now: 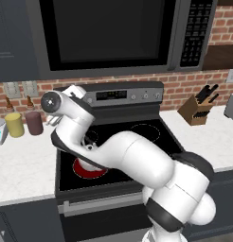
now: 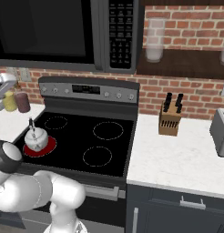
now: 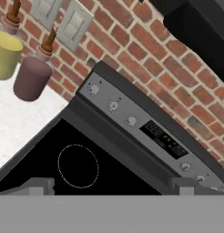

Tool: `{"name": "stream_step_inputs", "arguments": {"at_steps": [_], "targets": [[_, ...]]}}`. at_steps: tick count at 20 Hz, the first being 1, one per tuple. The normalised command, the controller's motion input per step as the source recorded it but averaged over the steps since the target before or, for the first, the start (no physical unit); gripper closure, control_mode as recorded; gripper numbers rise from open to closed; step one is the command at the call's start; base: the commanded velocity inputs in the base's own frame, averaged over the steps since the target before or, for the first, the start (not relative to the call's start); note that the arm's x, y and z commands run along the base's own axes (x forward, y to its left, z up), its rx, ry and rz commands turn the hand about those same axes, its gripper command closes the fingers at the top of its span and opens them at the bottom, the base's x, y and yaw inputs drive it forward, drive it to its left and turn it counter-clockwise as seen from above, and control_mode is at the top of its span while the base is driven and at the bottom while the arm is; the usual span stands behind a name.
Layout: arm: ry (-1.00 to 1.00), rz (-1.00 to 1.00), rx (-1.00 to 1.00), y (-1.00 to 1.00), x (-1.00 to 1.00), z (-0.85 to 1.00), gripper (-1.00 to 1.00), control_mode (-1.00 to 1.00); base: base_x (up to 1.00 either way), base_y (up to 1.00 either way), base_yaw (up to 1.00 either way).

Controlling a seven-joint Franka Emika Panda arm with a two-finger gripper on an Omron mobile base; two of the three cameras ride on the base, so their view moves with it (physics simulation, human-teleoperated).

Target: Turn off the front left burner of the stove.

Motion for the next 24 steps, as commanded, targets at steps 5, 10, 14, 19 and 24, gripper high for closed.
{"name": "stream_step_inputs", "arguments": {"at_steps": [5,10,14,19,24], "targets": [[-0.01,0.00,-0.01,0.01,0.43,-0.12,-1.00,-1.00,0.00,0.00,0.00],[0.00,0.00,0.00,0.00,0.36,-0.21,-1.00,-1.00,0.00,0.00,0.00],[0.00,0.00,0.00,-0.01,0.28,-0.28,-1.00,-1.00,0.00,0.00,0.00],[0.00,0.00,0.00,0.00,0.33,-0.23,-1.00,-1.00,0.00,0.00,0.00],[0.00,0.00,0.00,0.00,0.33,-0.16,-1.00,-1.00,0.00,0.00,0.00]]}}
